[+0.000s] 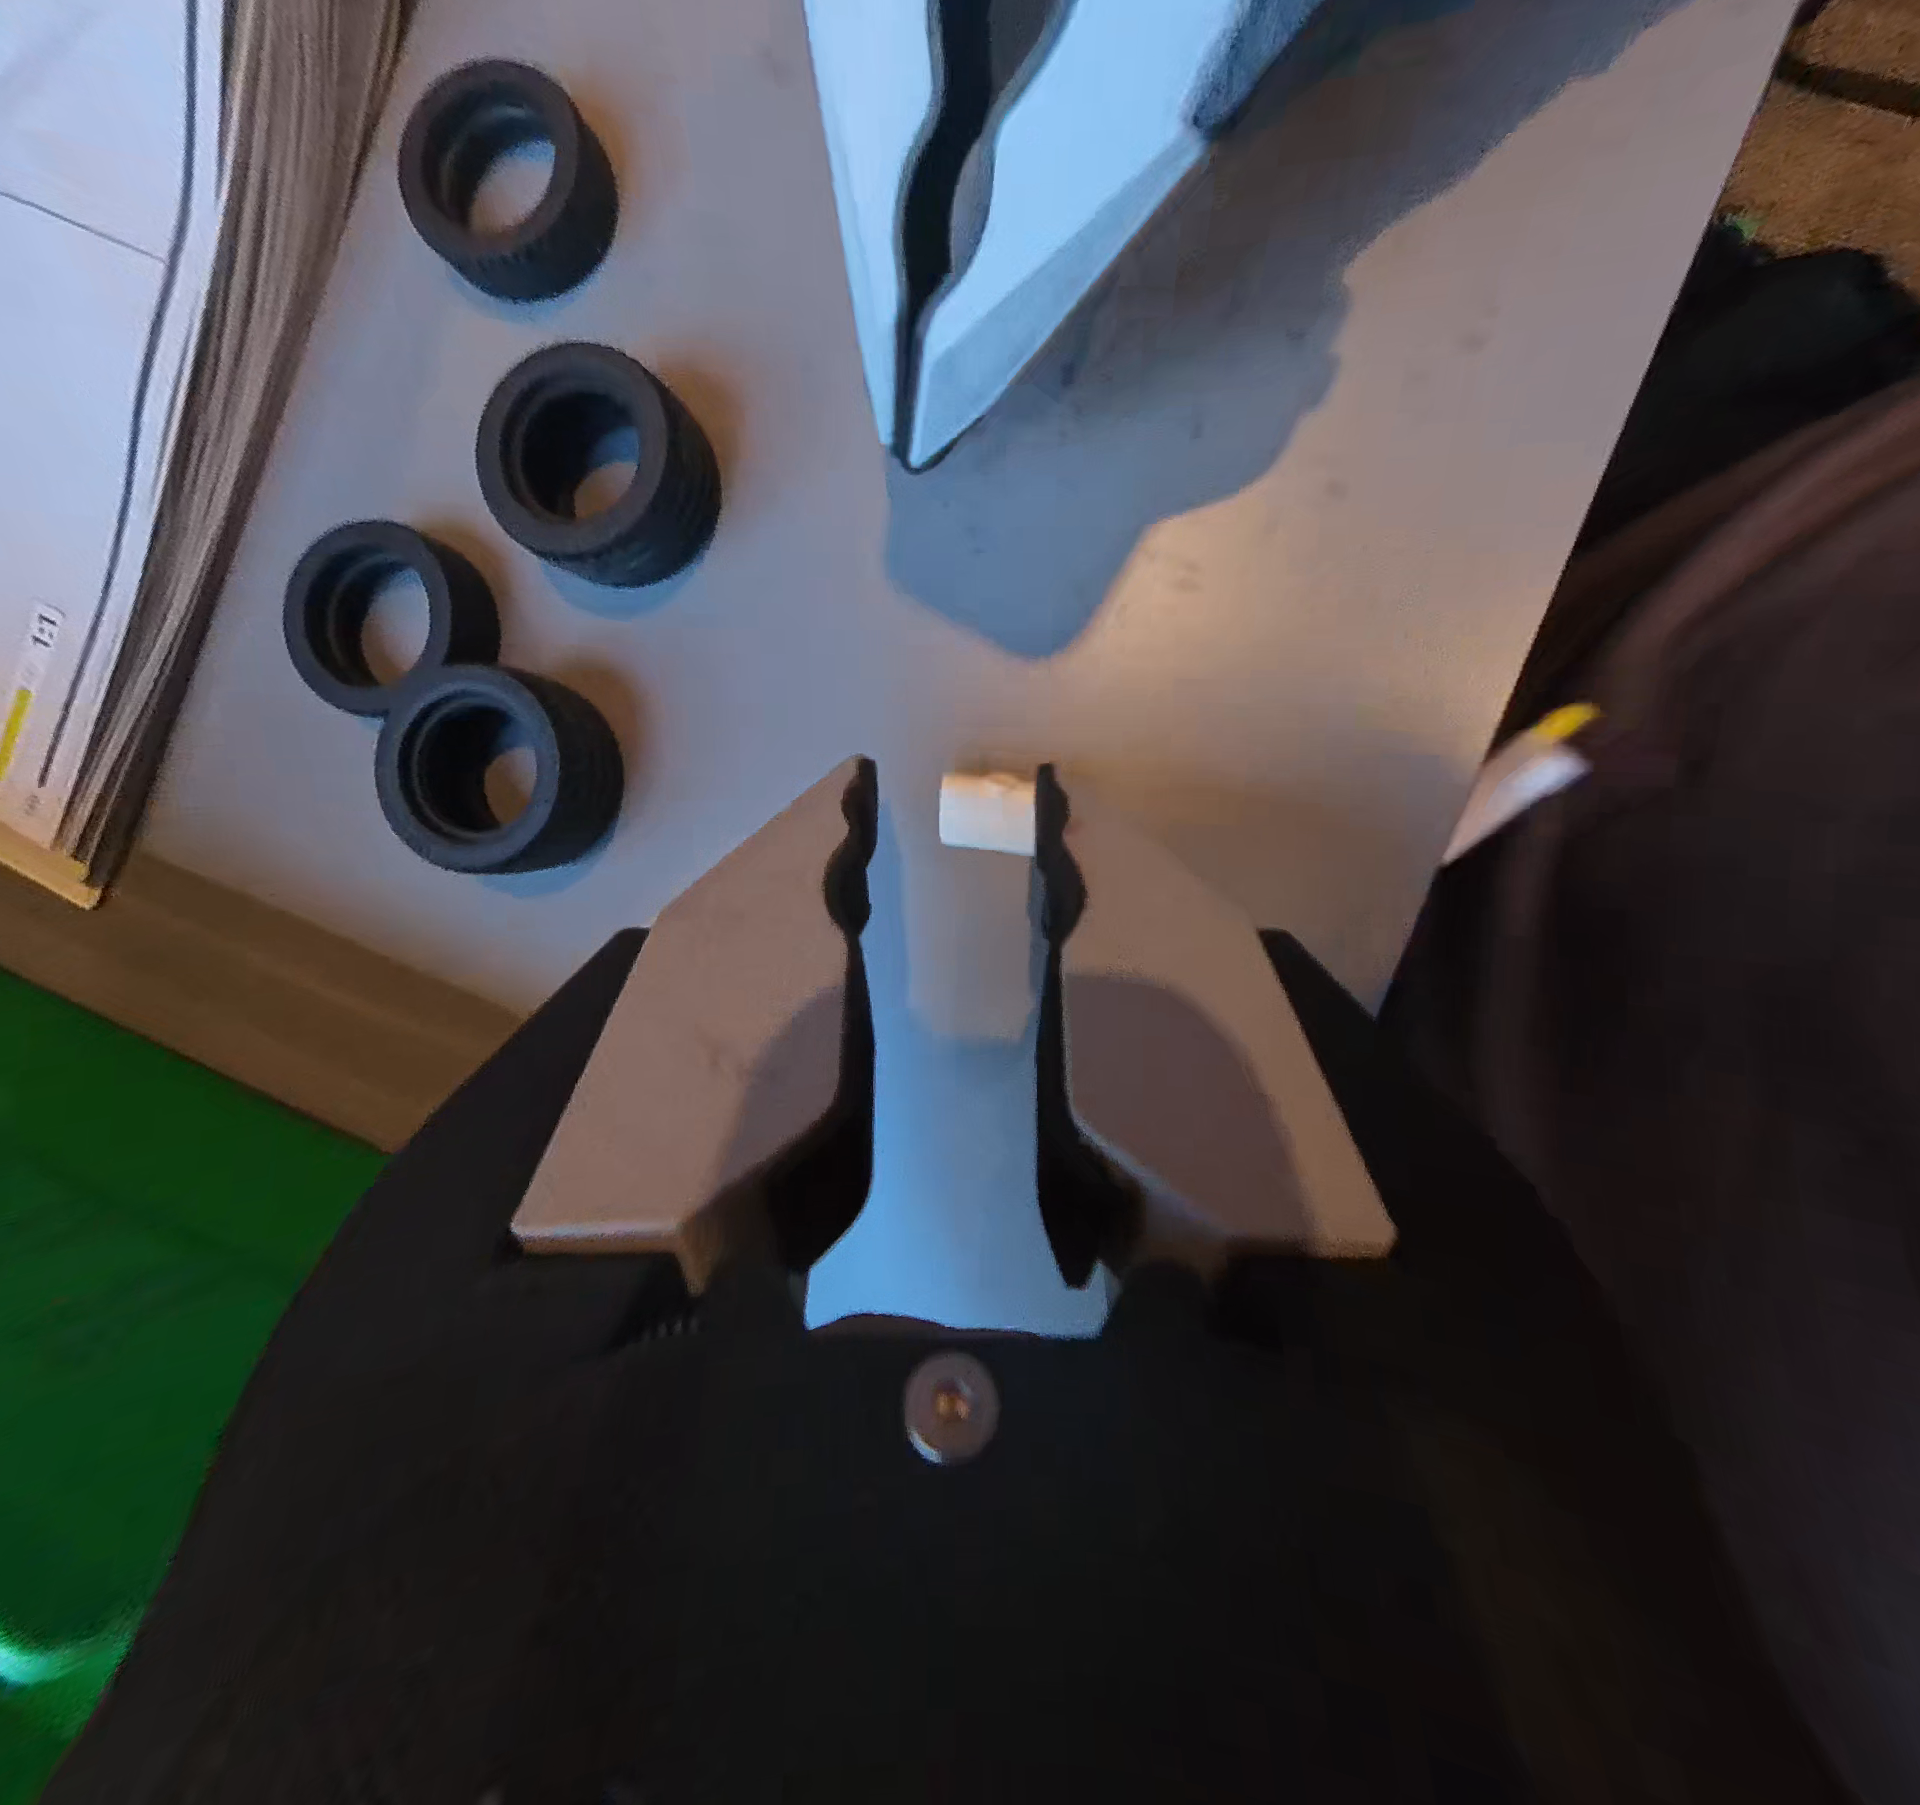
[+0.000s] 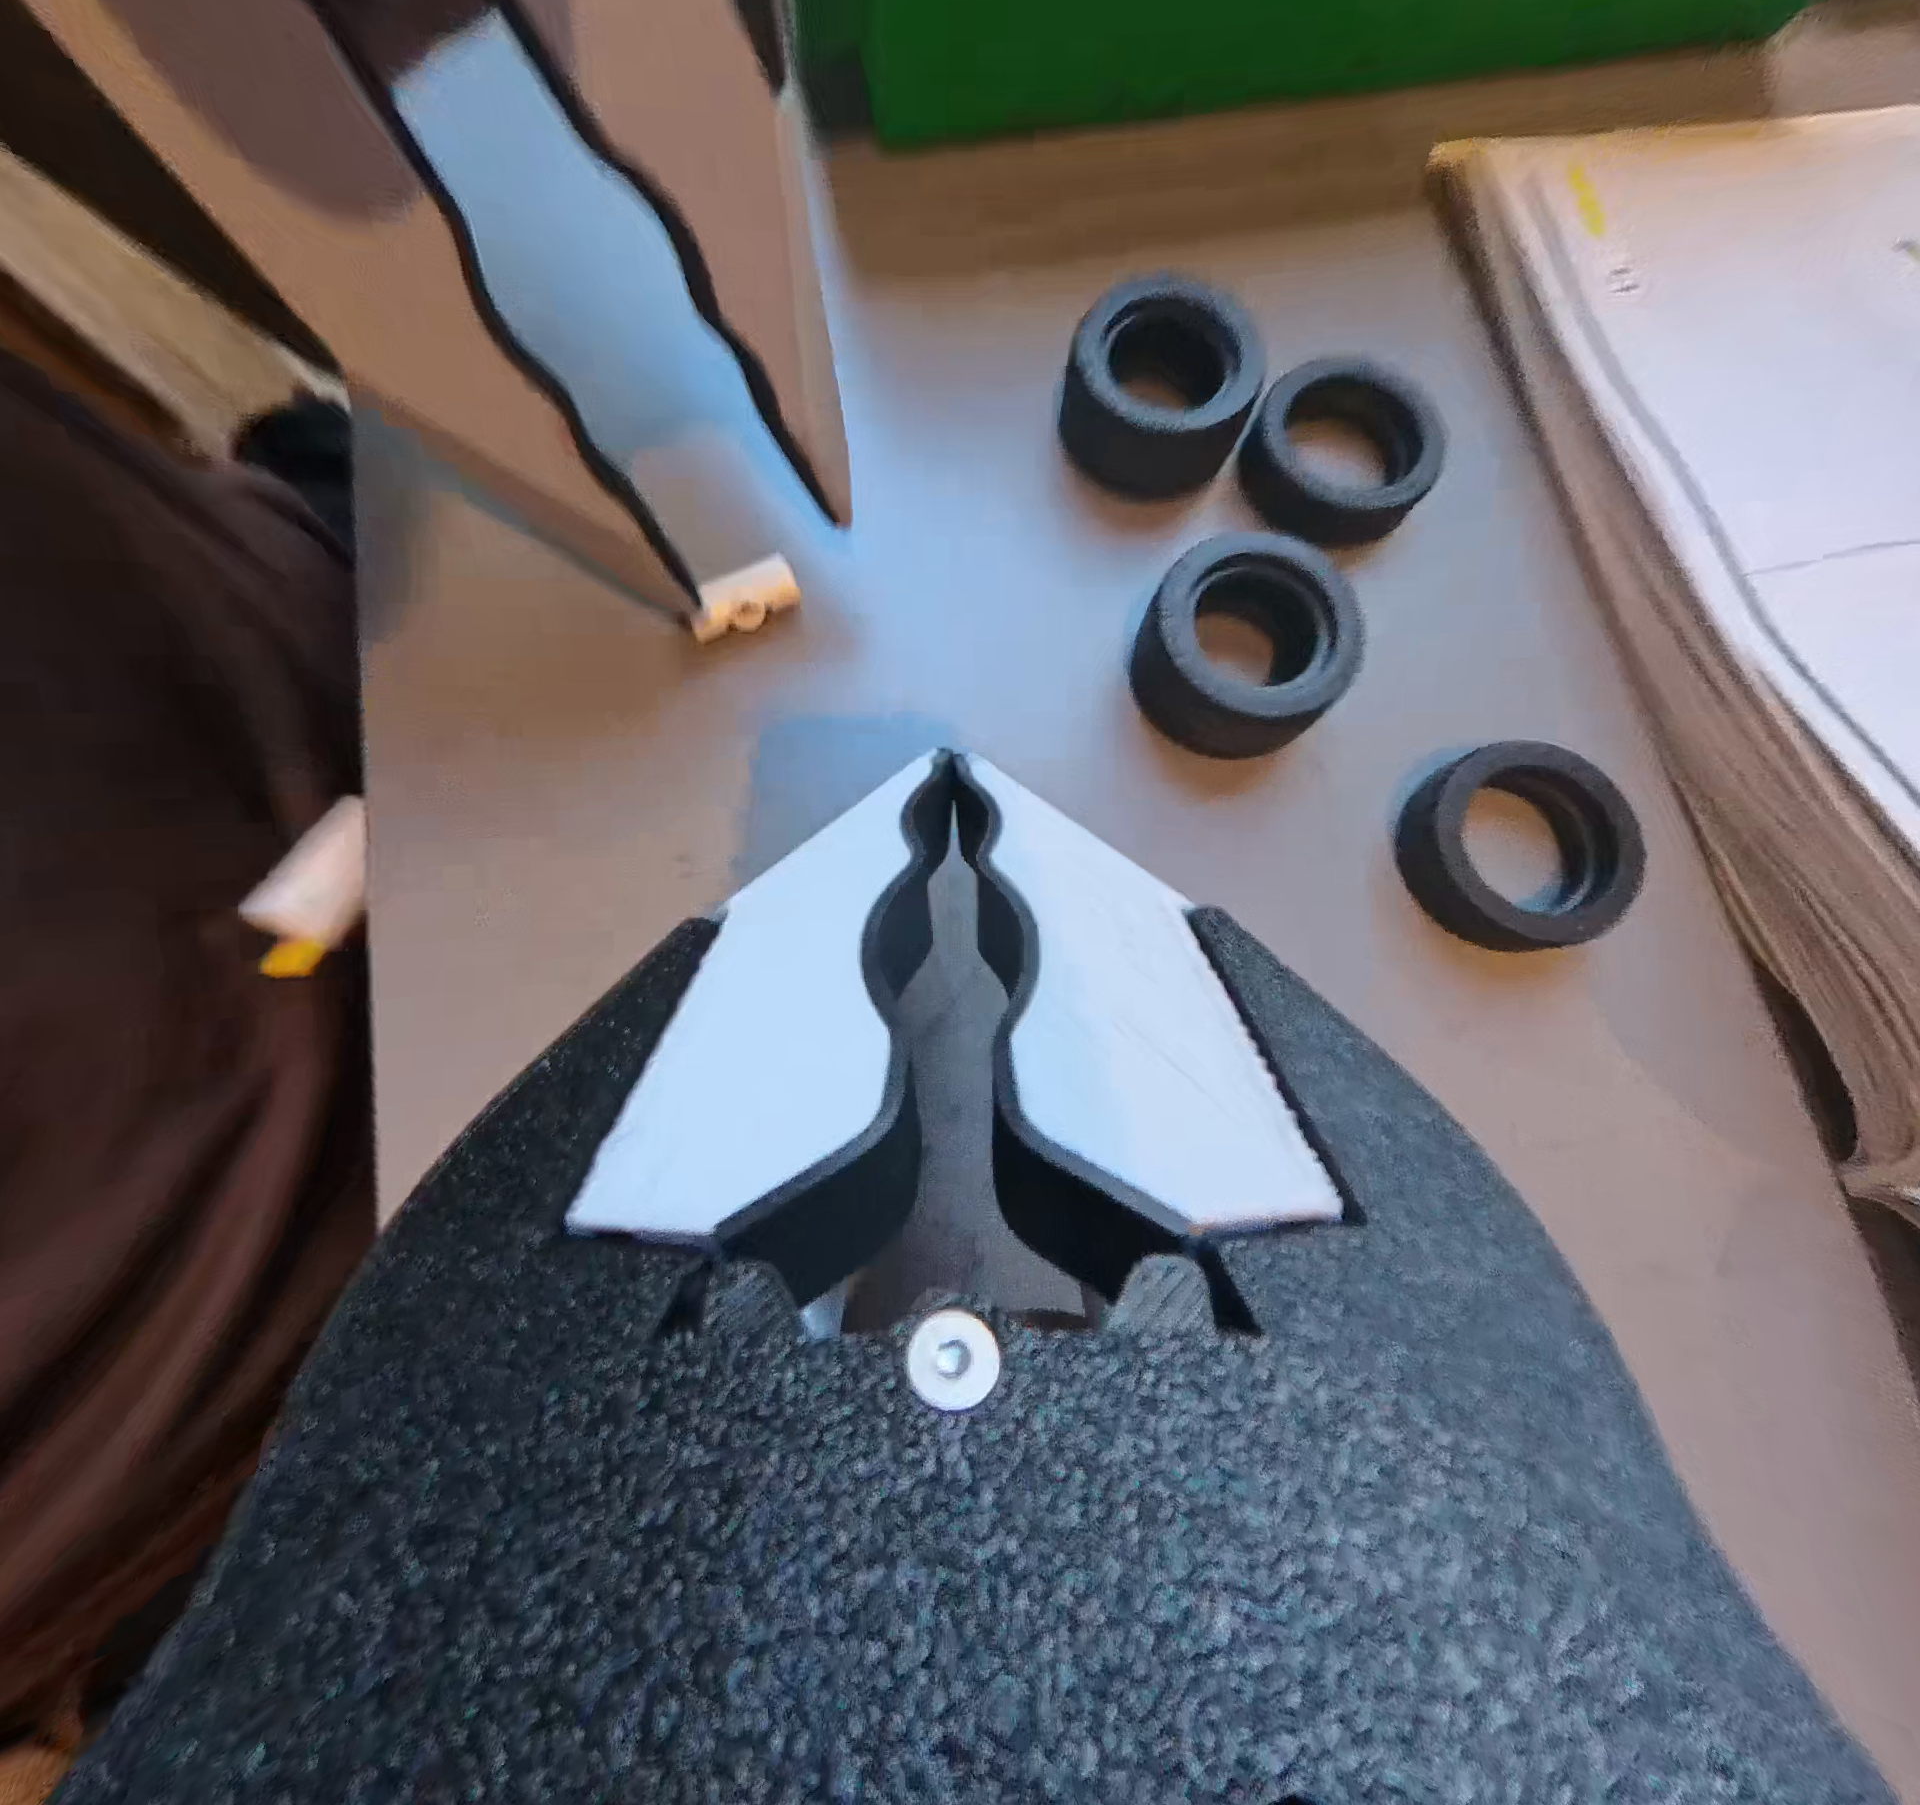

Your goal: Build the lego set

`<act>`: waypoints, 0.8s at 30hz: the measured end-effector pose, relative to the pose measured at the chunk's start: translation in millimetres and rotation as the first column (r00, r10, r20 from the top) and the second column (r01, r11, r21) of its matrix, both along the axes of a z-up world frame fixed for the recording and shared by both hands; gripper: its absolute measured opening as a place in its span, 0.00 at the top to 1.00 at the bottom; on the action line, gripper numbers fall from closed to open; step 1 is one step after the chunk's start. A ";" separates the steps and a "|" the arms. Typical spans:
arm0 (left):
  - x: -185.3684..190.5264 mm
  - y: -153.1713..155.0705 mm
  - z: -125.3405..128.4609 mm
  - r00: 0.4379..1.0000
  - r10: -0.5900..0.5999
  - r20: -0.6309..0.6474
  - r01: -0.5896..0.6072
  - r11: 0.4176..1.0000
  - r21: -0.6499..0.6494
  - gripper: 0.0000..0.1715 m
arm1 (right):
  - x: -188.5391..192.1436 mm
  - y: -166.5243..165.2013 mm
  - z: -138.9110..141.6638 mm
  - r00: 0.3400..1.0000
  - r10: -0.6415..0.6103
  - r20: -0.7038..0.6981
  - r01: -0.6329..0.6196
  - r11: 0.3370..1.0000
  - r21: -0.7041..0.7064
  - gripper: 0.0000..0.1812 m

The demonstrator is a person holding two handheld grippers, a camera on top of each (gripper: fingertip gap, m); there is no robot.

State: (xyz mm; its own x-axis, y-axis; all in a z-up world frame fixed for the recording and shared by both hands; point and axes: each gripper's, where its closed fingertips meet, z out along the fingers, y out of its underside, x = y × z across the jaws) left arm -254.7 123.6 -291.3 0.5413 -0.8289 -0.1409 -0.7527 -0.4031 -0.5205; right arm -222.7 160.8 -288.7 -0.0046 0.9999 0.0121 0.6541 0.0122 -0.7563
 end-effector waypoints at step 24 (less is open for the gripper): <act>43.5 -136.7 -39.8 0.994 -0.081 0.074 0.090 0.988 -0.127 0.85 | 64.4 -128.1 27.1 0.992 0.013 -0.122 -0.018 0.999 -0.043 0.90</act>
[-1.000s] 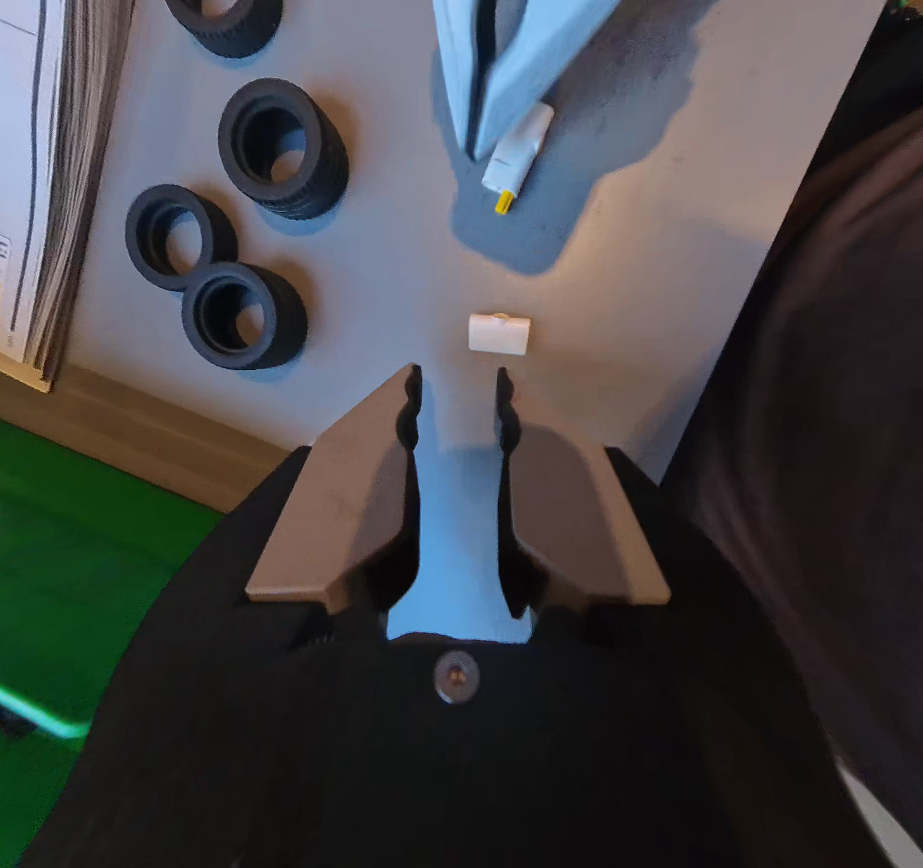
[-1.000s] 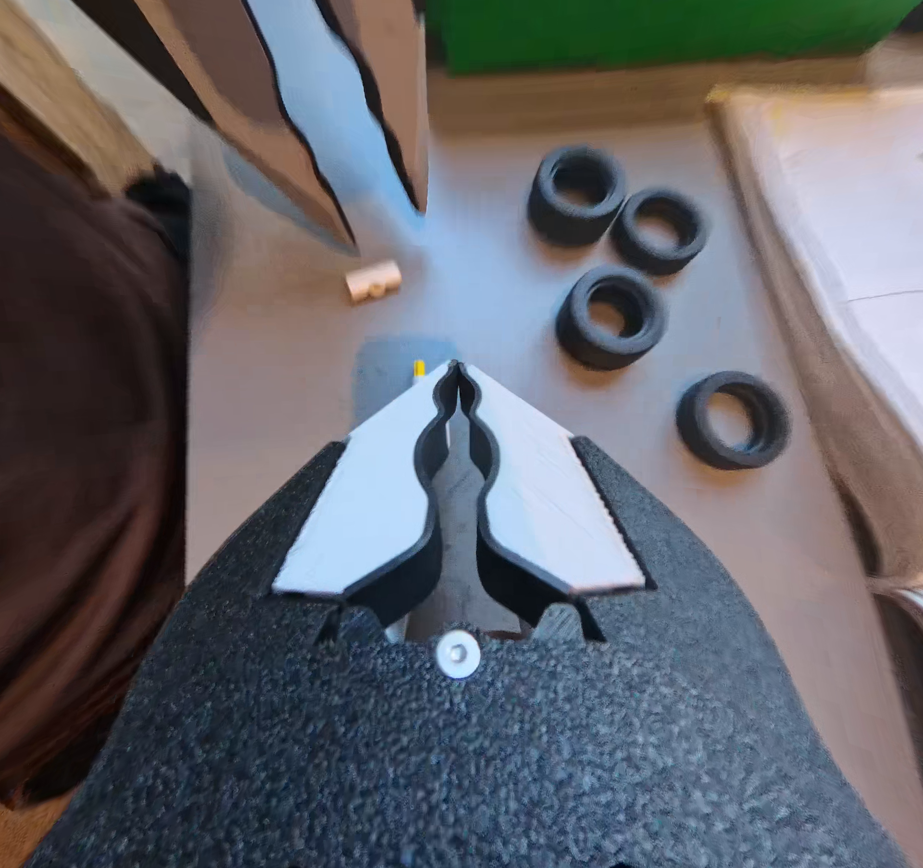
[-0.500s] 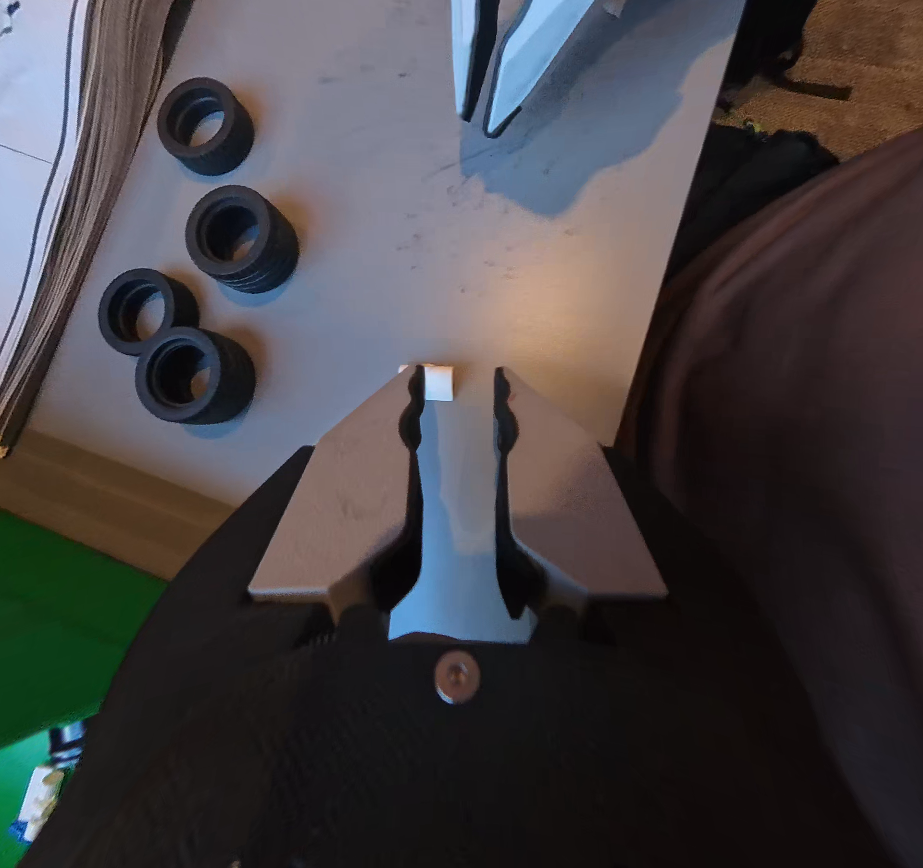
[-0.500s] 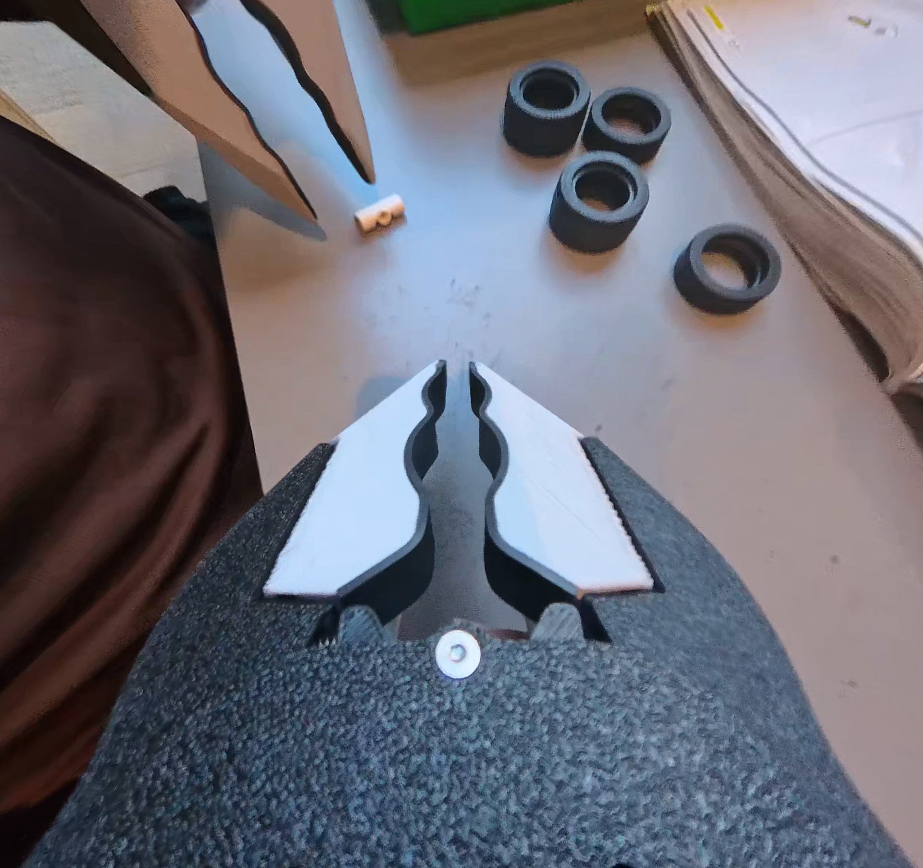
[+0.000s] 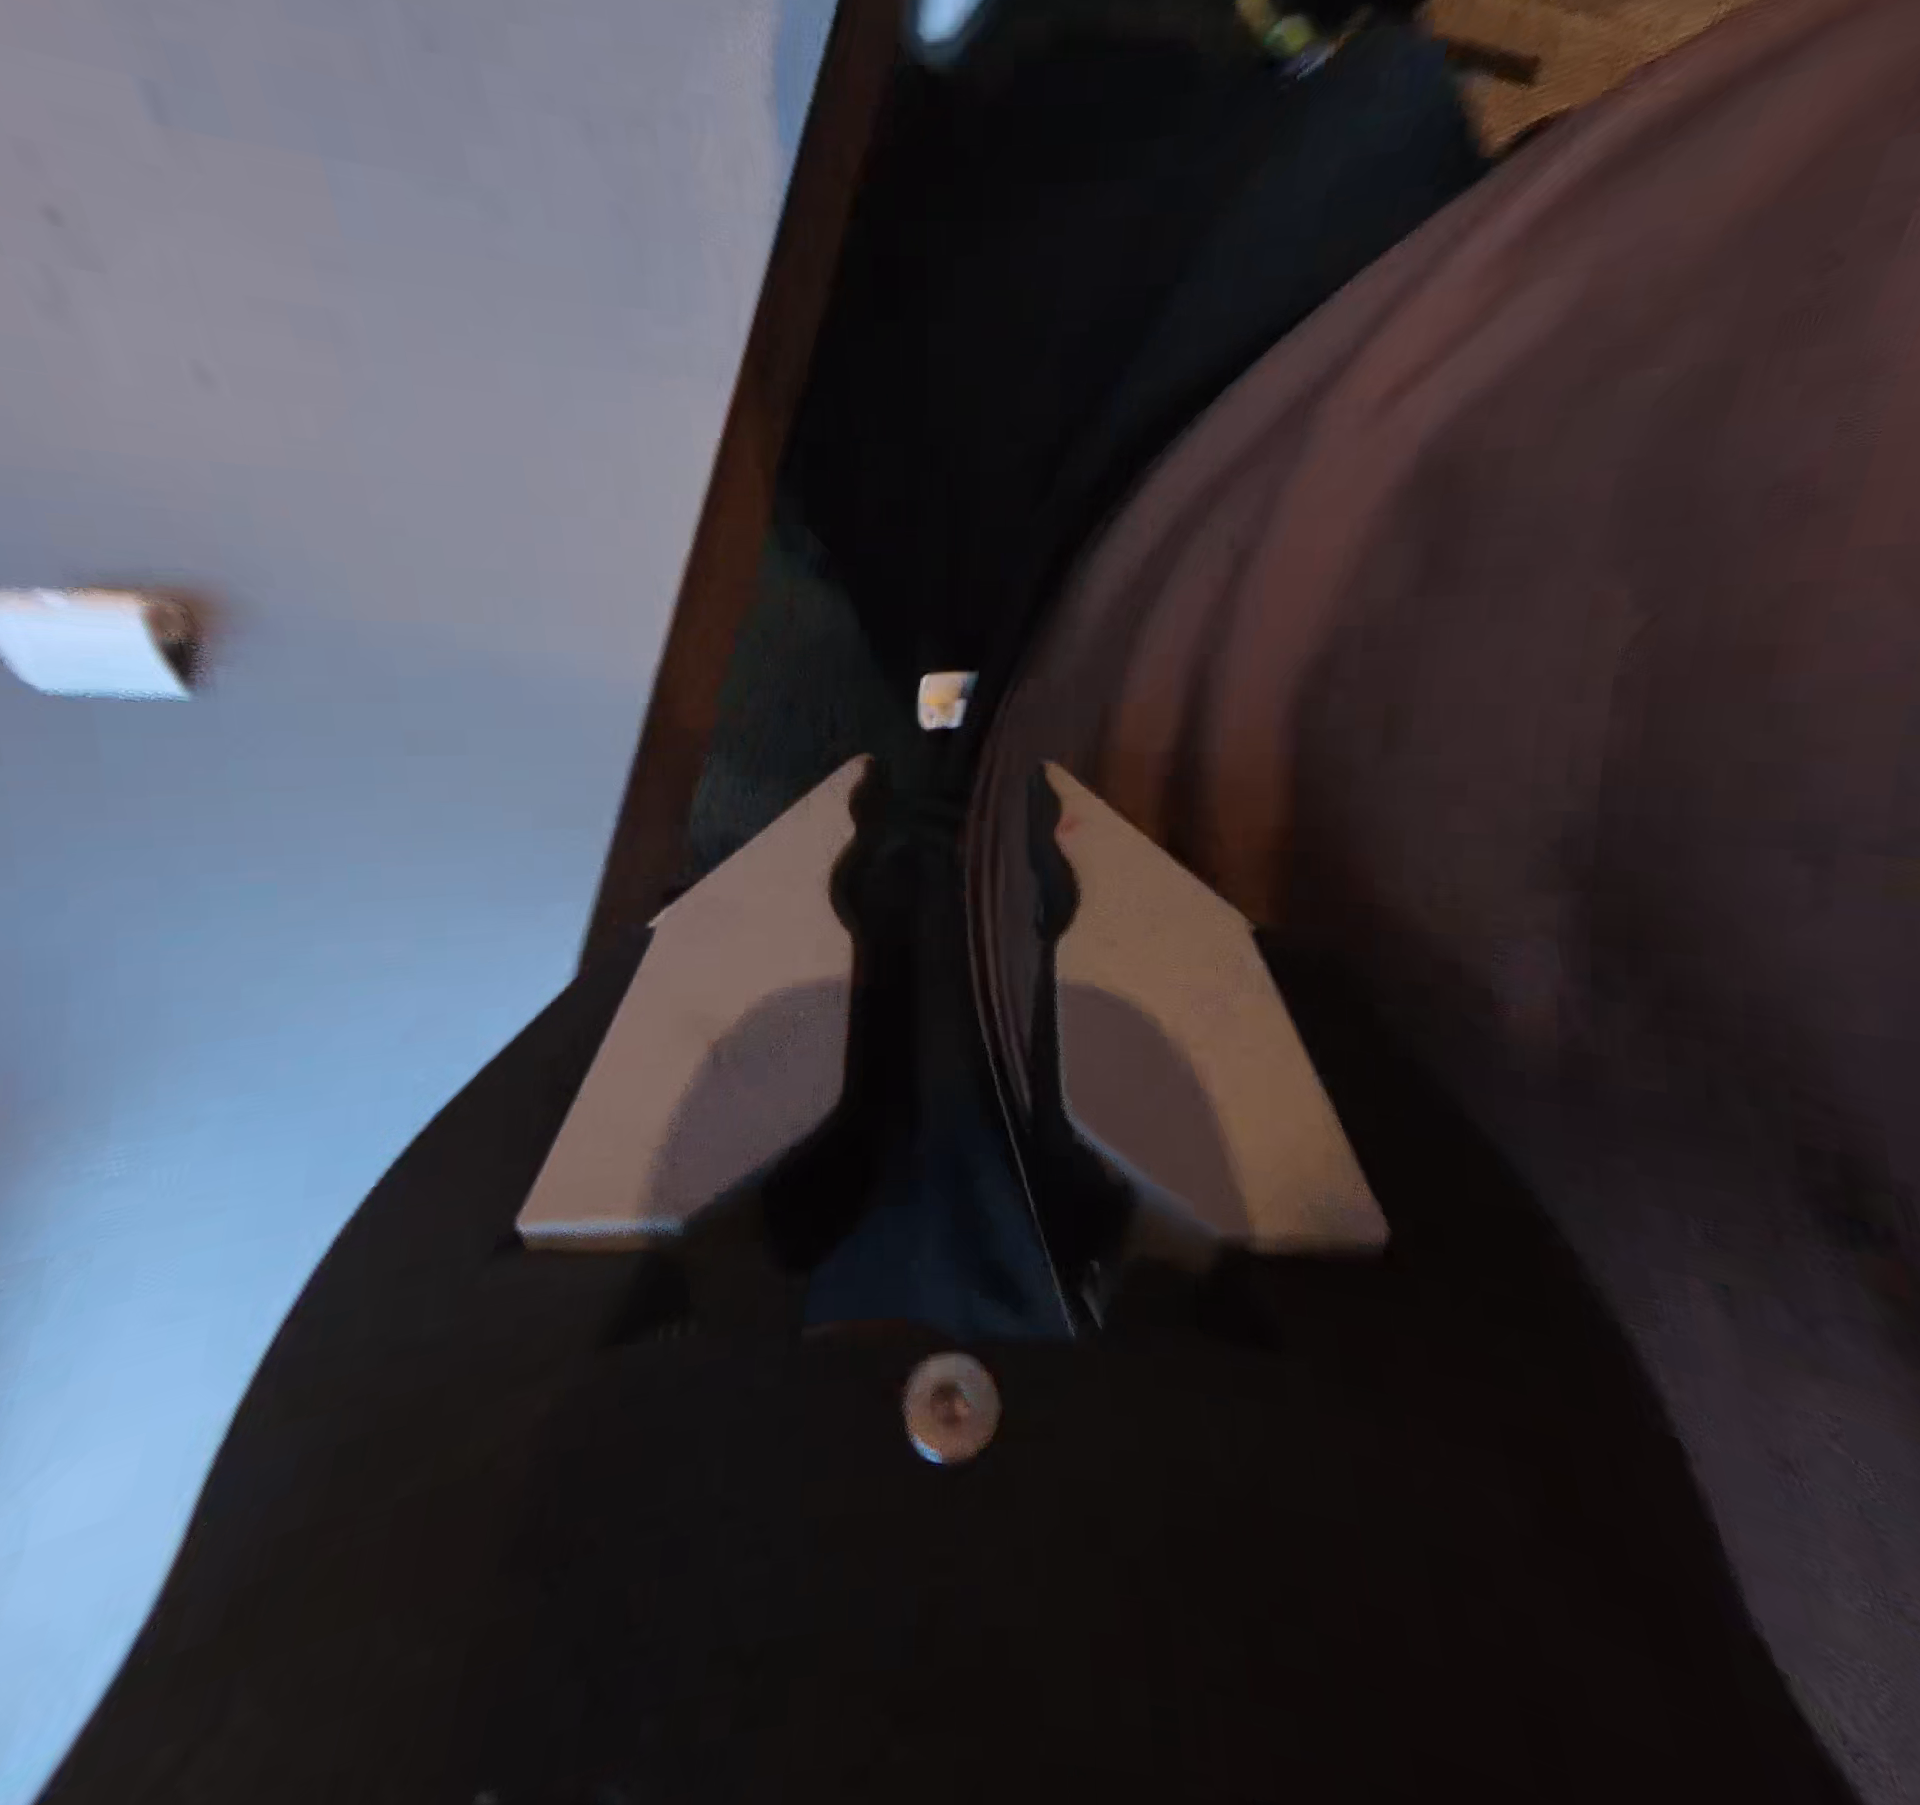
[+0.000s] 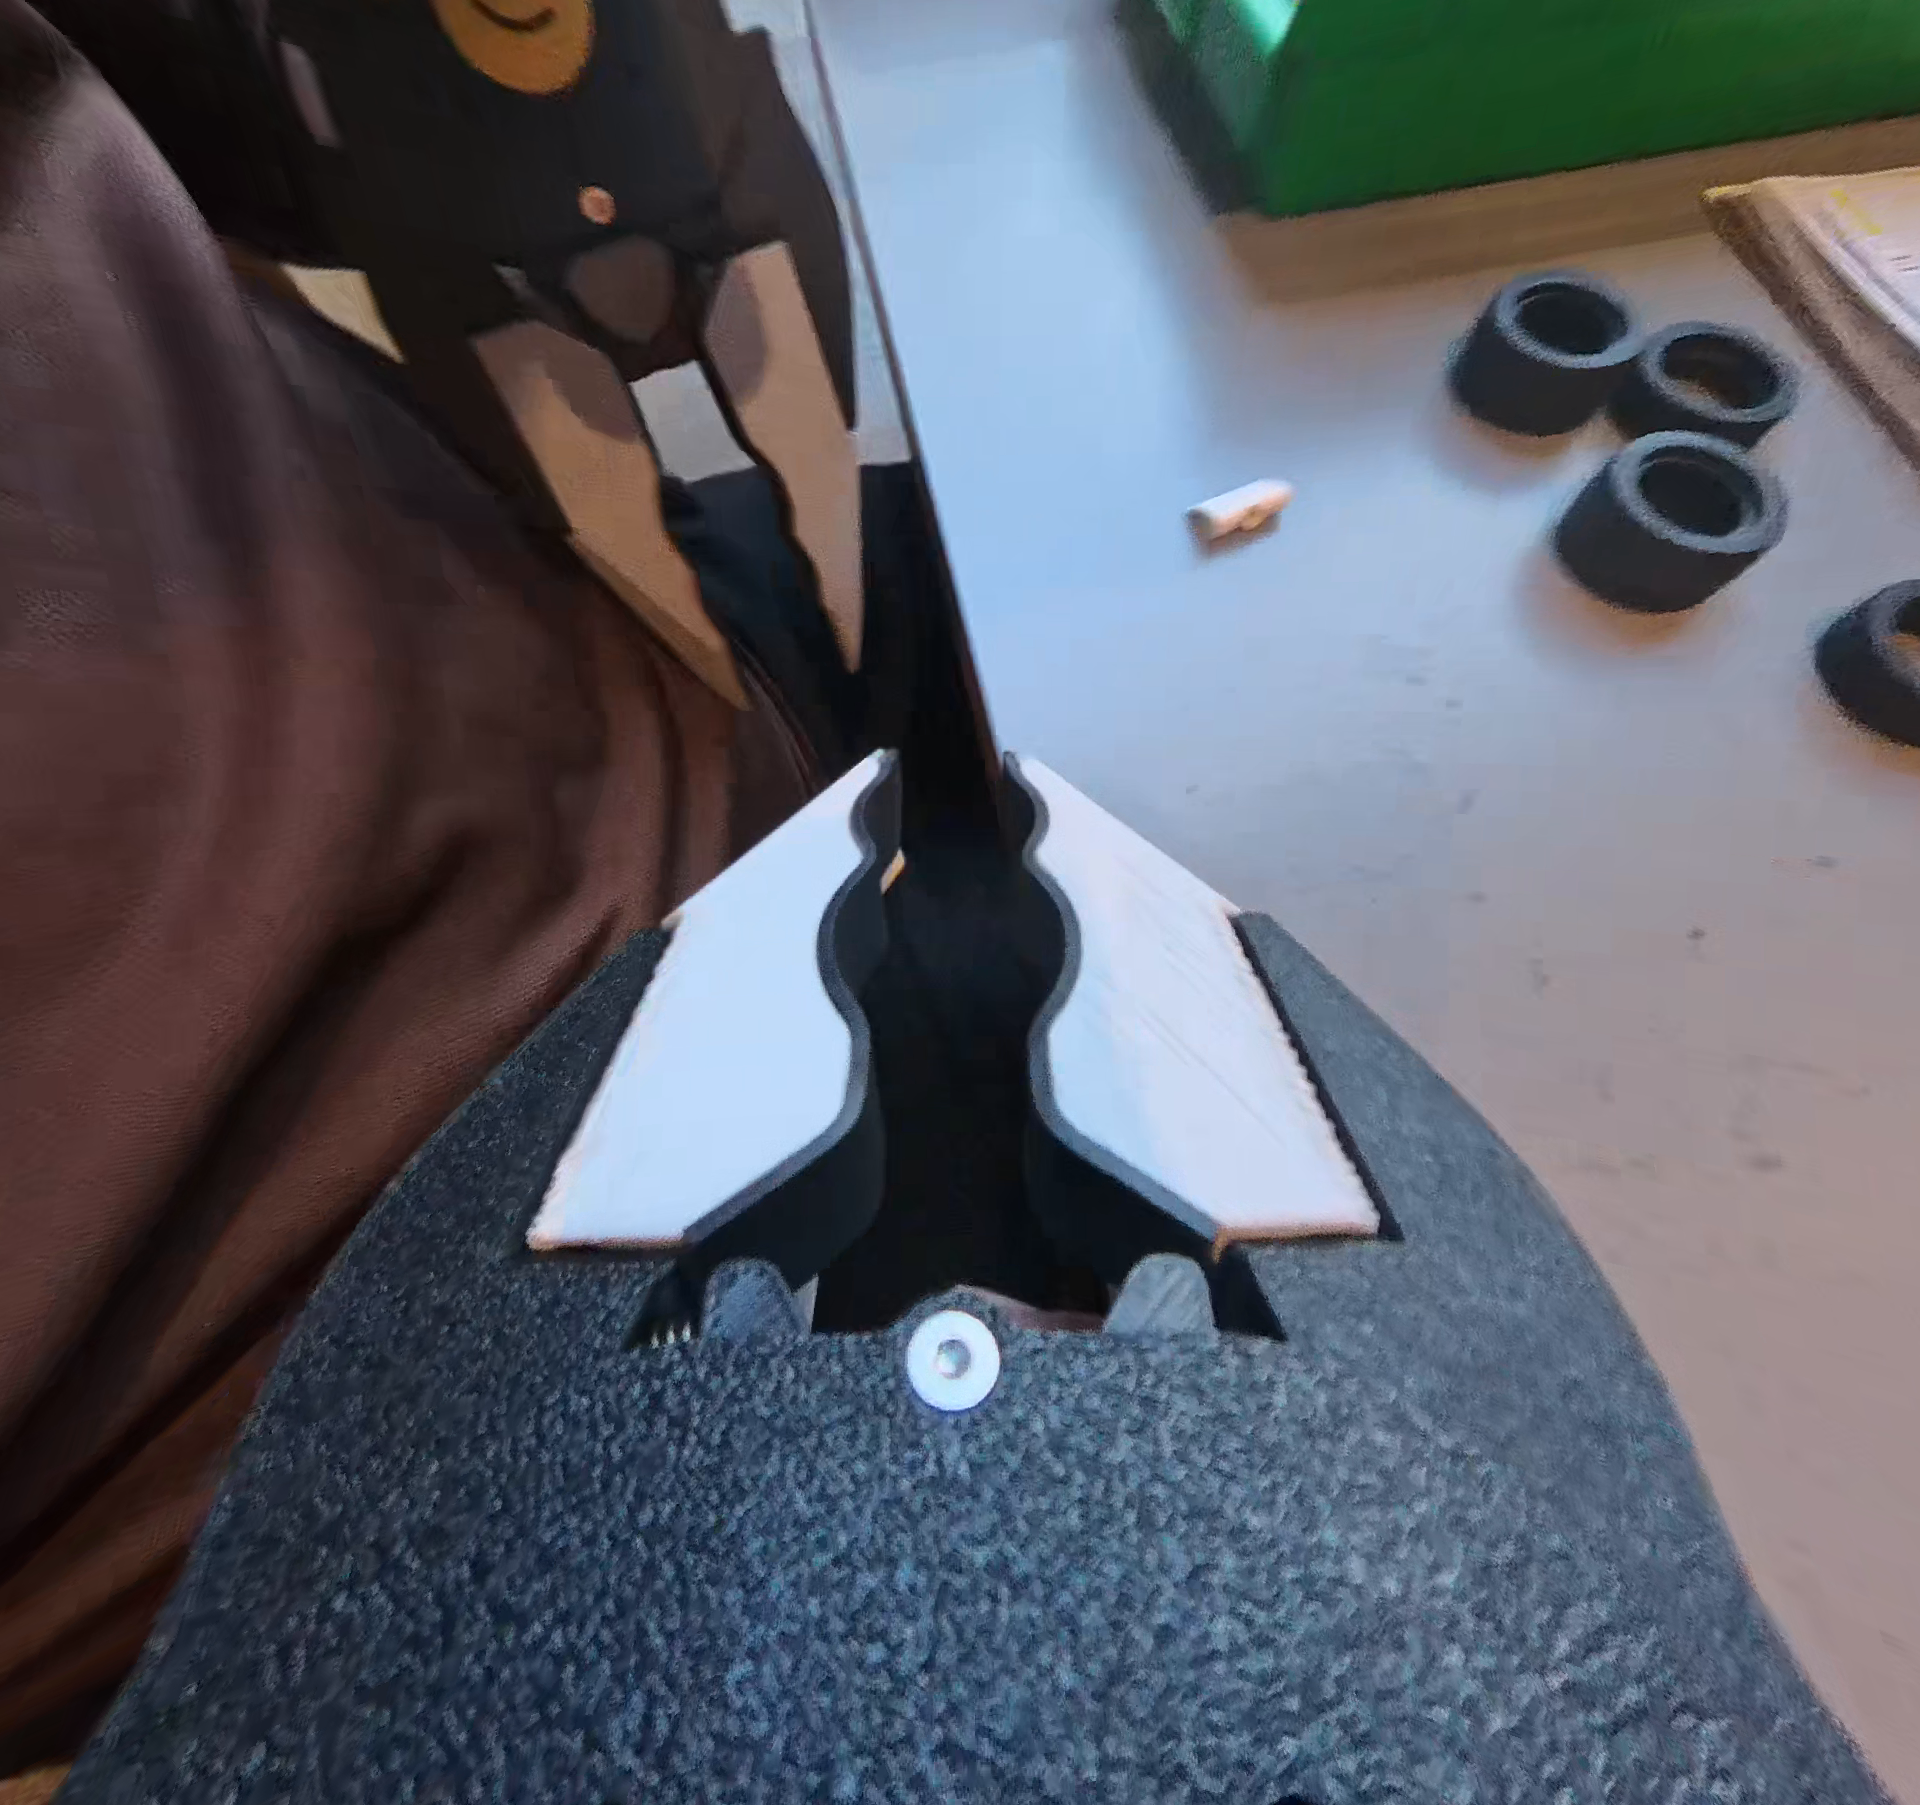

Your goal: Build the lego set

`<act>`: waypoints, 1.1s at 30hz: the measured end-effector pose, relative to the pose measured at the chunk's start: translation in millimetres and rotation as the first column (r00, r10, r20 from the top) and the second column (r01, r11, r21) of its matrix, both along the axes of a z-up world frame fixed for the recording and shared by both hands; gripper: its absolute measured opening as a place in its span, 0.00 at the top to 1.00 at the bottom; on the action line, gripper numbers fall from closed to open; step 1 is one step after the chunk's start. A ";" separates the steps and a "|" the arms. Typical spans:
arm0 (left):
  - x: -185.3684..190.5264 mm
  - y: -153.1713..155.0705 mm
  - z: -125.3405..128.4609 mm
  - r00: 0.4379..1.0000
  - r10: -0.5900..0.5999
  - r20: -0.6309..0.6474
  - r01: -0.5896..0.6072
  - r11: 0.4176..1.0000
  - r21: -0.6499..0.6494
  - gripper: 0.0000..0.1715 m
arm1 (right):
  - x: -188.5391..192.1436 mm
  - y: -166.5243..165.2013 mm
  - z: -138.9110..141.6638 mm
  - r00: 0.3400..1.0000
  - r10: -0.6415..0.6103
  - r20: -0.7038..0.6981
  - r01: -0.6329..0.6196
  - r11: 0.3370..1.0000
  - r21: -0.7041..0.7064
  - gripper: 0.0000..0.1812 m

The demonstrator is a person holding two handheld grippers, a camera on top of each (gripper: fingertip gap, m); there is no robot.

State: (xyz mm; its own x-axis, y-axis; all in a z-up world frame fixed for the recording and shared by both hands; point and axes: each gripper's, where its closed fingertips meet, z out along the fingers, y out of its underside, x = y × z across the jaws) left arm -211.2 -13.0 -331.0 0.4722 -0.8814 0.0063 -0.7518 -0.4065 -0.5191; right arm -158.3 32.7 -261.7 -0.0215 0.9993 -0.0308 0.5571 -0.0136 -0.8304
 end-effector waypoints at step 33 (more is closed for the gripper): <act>16.4 -25.5 -56.6 0.993 -0.030 0.113 0.041 0.995 -0.091 0.97 | 39.8 -27.3 -20.9 0.993 -0.112 0.028 0.113 0.994 -0.012 0.90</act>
